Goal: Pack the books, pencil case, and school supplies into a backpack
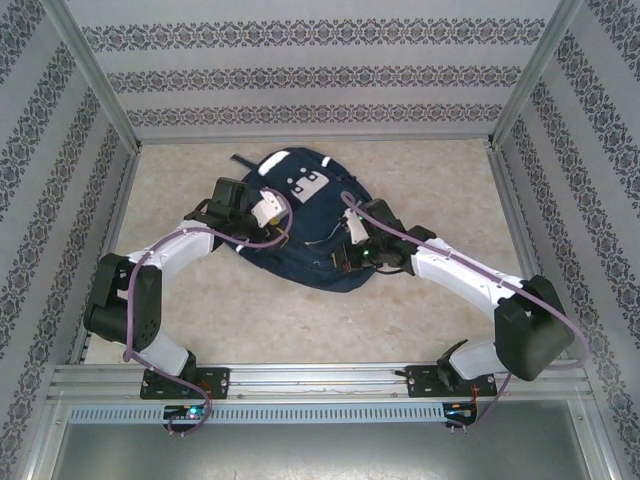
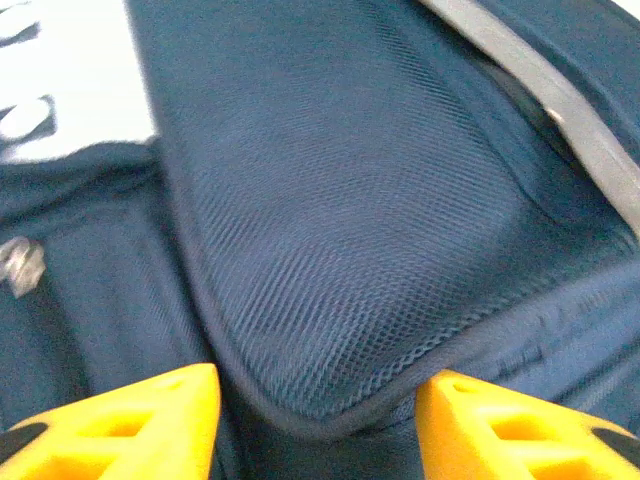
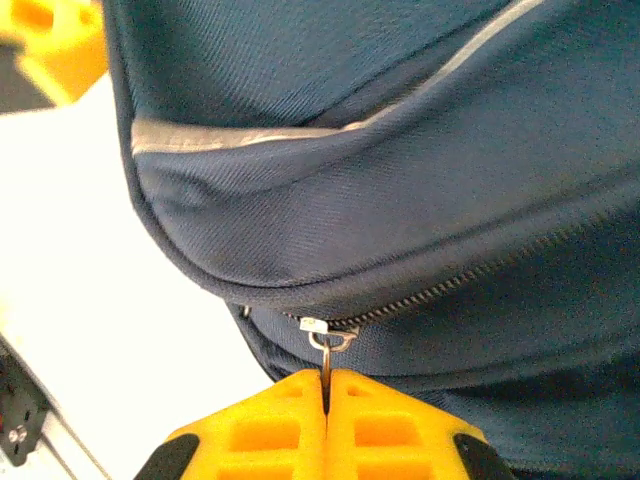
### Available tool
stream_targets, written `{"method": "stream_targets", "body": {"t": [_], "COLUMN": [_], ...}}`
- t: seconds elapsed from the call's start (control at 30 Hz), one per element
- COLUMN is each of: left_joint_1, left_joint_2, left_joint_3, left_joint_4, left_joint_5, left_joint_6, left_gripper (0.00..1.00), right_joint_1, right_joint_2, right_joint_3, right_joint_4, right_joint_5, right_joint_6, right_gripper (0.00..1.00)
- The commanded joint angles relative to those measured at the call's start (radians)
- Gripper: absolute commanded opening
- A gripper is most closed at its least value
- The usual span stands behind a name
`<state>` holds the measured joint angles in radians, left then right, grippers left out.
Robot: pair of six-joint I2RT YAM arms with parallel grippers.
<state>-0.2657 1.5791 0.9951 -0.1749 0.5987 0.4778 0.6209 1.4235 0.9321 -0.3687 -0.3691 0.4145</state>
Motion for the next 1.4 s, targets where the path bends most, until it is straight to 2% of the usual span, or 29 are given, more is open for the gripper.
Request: {"method": "stream_targets", "body": {"t": [0.0, 0.07, 0.13, 0.27, 0.4, 0.47, 0.63, 0.77, 0.83, 0.87, 0.93, 1.0, 1.1, 1.2, 1.27, 1.37], "left_joint_1": [0.019, 0.019, 0.011, -0.073, -0.127, -0.150, -0.188, -0.201, -0.207, -0.209, -0.208, -0.205, -0.195, -0.168, -0.147, -0.118], "left_joint_2": [-0.035, -0.069, -0.108, -0.187, -0.191, -0.164, -0.054, 0.015, 0.036, 0.044, 0.053, 0.050, 0.040, 0.026, 0.010, -0.010], "left_joint_3": [0.045, 0.054, 0.048, -0.001, -0.022, -0.030, 0.033, 0.053, 0.068, 0.081, 0.106, 0.137, 0.178, 0.178, 0.160, 0.130], "left_joint_4": [0.008, -0.111, -0.197, -0.261, -0.266, -0.229, -0.305, -0.284, -0.269, -0.265, -0.264, -0.279, -0.366, -0.428, -0.444, -0.446], "left_joint_5": [-0.186, -0.277, -0.227, -0.196, -0.253, -0.246, -0.313, -0.331, -0.358, -0.373, -0.385, -0.381, -0.401, -0.405, -0.409, -0.394], "left_joint_6": [-0.451, -0.705, -0.811, -1.001, -1.251, -1.328, -1.358, -1.412, -1.423, -1.417, -1.366, -1.238, -1.109, -1.037, -1.012, -0.972], "left_gripper": [0.53, 0.51, 0.51, 0.51, 0.46, 0.45, 0.49, 0.49, 0.43, 0.33, 0.14, 0.00, 0.00, 0.00, 0.00, 0.00], "right_joint_1": [0.039, 0.050, 0.064, 0.084, 0.086, 0.091, 0.119, 0.138, 0.146, 0.151, 0.154, 0.155, 0.149, 0.147, 0.142, 0.114], "right_joint_2": [0.032, 0.055, 0.077, 0.119, 0.147, 0.164, 0.187, 0.189, 0.193, 0.193, 0.192, 0.179, 0.143, 0.107, 0.092, 0.089], "right_joint_3": [0.010, 0.012, 0.021, 0.042, 0.054, 0.062, 0.072, 0.062, 0.066, 0.070, 0.077, 0.079, 0.064, 0.048, 0.034, 0.020], "right_joint_4": [0.060, 0.118, 0.156, 0.189, 0.213, 0.218, 0.233, 0.247, 0.232, 0.215, 0.161, 0.080, -0.012, -0.059, -0.070, -0.075], "right_joint_5": [-0.111, -0.137, -0.149, -0.154, -0.164, -0.171, -0.170, -0.150, -0.139, -0.124, -0.073, 0.032, 0.245, 0.405, 0.463, 0.482], "right_joint_6": [0.045, 0.074, 0.087, 0.082, 0.081, 0.080, 0.085, 0.087, 0.083, 0.076, 0.058, 0.004, -0.085, -0.159, -0.187, -0.201], "right_gripper": [0.00, 0.00, 0.00, 0.00, 0.00, 0.00, 0.00, 0.00, 0.00, 0.00, 0.00, 0.00, 0.00, 0.00, 0.00, 0.00]}}
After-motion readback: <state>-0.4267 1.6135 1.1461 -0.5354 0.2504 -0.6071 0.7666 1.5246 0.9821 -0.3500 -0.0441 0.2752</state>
